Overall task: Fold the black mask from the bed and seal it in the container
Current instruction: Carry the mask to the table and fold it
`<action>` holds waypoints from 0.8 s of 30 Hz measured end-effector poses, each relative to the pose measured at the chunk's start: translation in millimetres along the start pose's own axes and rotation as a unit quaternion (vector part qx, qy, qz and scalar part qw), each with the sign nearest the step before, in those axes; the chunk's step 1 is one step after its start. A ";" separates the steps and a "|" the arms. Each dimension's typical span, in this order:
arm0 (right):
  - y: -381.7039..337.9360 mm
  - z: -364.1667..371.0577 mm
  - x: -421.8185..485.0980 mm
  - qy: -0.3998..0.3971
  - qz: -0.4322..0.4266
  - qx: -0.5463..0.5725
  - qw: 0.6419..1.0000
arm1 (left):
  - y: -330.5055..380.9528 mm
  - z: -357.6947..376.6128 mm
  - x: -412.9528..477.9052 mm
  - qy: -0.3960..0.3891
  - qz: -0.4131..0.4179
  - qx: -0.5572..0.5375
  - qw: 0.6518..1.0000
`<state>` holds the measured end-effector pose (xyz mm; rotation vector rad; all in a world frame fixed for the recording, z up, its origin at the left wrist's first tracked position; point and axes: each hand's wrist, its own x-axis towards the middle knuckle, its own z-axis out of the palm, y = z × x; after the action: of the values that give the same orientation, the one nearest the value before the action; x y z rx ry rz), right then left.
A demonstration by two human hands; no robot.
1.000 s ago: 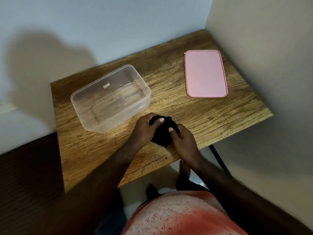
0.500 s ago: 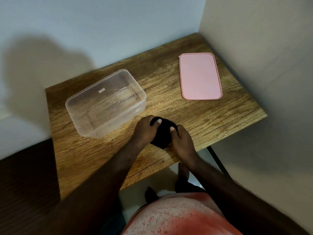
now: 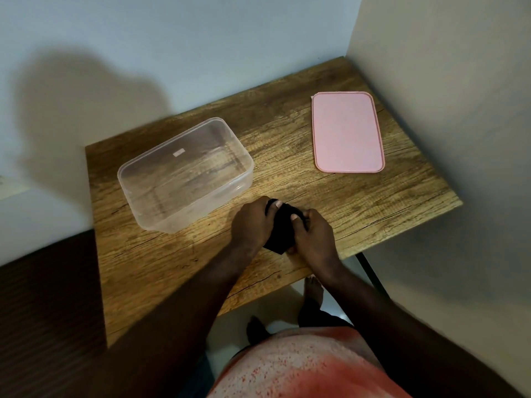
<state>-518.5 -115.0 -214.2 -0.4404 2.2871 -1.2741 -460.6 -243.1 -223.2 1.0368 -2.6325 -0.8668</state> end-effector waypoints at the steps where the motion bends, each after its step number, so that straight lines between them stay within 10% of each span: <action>1: 1.2 -0.9 1.8 0.003 -0.003 -0.010 1.000 | 0.4 0.1 1.0 -0.004 0.007 0.017 1.000; 24: 7.9 0.9 12.0 -0.016 -0.073 -0.220 0.973 | -2.9 -1.3 -3.0 0.022 -0.017 0.200 0.979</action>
<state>-528.3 -117.5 -224.4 -0.7872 2.5466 -0.8025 -456.3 -243.4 -223.7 1.1726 -2.8247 -0.3142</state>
